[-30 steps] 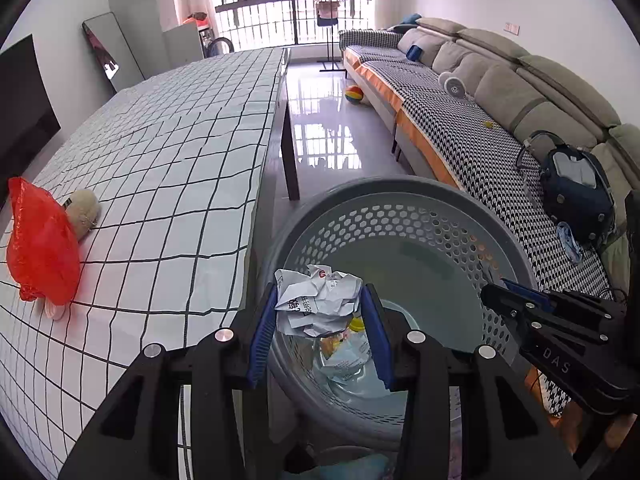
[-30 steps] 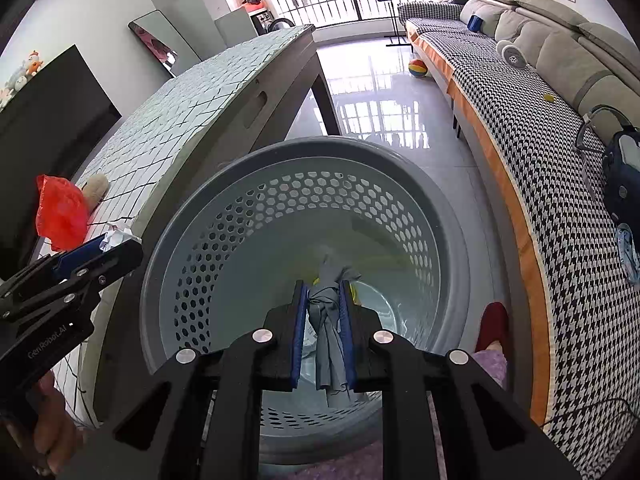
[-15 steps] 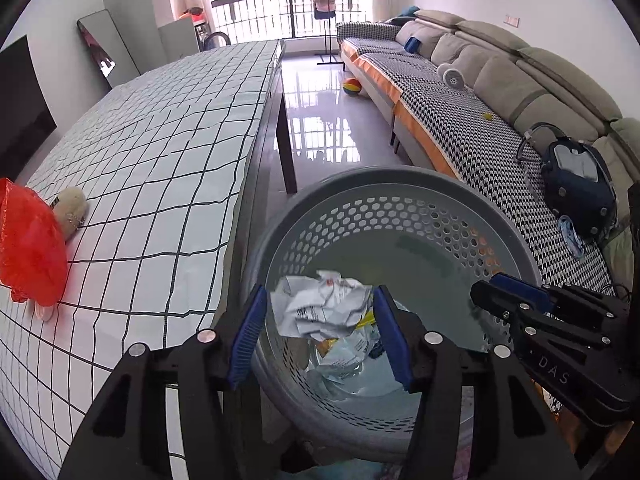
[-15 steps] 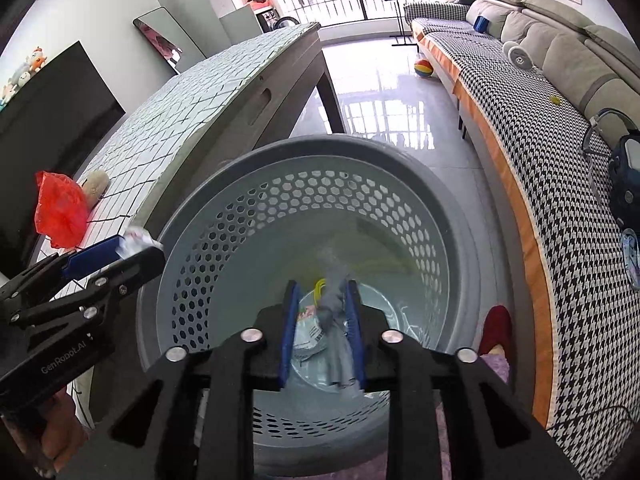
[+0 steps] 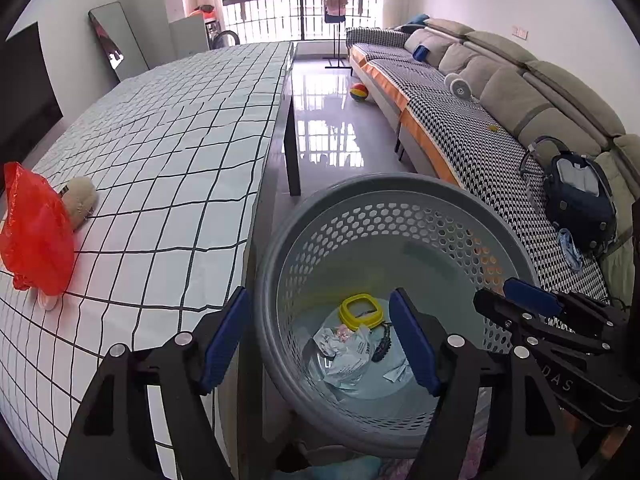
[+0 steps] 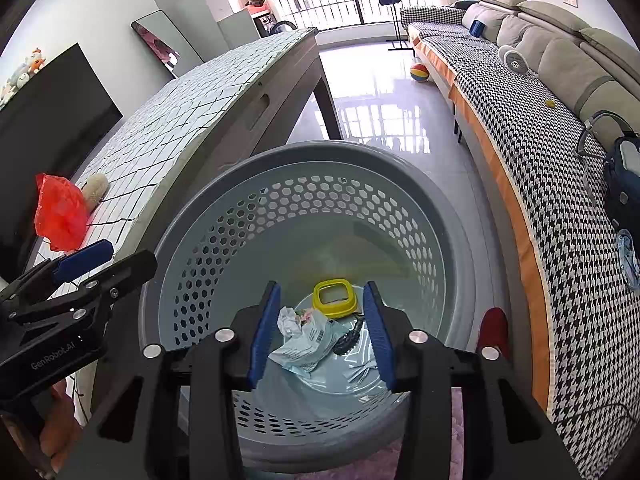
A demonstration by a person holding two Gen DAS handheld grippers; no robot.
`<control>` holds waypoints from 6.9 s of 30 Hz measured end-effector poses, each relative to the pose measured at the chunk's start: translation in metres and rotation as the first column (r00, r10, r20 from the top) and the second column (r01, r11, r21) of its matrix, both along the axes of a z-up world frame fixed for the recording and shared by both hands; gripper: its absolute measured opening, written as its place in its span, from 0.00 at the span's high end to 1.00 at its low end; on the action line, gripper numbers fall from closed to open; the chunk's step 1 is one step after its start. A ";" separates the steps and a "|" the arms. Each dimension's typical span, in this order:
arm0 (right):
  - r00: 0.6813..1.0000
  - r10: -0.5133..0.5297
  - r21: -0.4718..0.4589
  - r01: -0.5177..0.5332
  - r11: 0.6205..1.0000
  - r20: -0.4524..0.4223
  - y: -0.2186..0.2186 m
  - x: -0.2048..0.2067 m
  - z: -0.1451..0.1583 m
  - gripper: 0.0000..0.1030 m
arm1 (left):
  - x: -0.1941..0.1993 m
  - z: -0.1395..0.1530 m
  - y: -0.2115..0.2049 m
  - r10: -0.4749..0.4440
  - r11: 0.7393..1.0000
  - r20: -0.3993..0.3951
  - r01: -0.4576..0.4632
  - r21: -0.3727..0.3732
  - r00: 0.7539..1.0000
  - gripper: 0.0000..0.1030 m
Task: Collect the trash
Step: 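Open both grippers to drop the paper and cloth into the basket, then move both grippers back to the red bag on the table, then grasp the red plastic bag with the right gripper and lift it, then grasp the white round lid with the left gripper while the right gripper holds the bag, then carry the white lid and red bag over the grey basket with both grippers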
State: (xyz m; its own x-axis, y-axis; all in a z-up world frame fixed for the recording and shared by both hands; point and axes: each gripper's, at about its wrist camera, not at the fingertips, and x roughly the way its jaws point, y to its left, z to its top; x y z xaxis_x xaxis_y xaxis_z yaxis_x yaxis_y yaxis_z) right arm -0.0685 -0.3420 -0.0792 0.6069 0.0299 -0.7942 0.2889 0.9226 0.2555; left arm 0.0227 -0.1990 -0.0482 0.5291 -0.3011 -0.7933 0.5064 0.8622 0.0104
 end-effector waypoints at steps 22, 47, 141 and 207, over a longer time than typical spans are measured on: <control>0.998 0.040 -0.080 -0.035 0.996 0.057 0.037 -0.004 0.026 0.31 | -0.006 0.025 0.047 0.094 0.994 0.064 -0.091 -0.060 0.993 0.07; 0.954 0.285 -0.109 -0.275 0.955 0.089 0.158 0.071 0.049 0.27 | 0.021 0.048 0.208 0.354 0.933 0.114 -0.343 -0.108 0.928 0.07; 0.948 0.281 -0.066 -0.274 0.959 0.148 0.155 0.120 0.060 0.69 | 0.111 -0.015 0.243 0.513 0.858 -0.070 -0.514 -0.003 0.856 0.19; 0.988 -0.088 -0.033 0.092 0.995 0.125 -0.014 -0.038 0.042 0.69 | -0.023 0.032 -0.001 -0.048 0.998 0.067 0.051 -0.045 0.997 0.62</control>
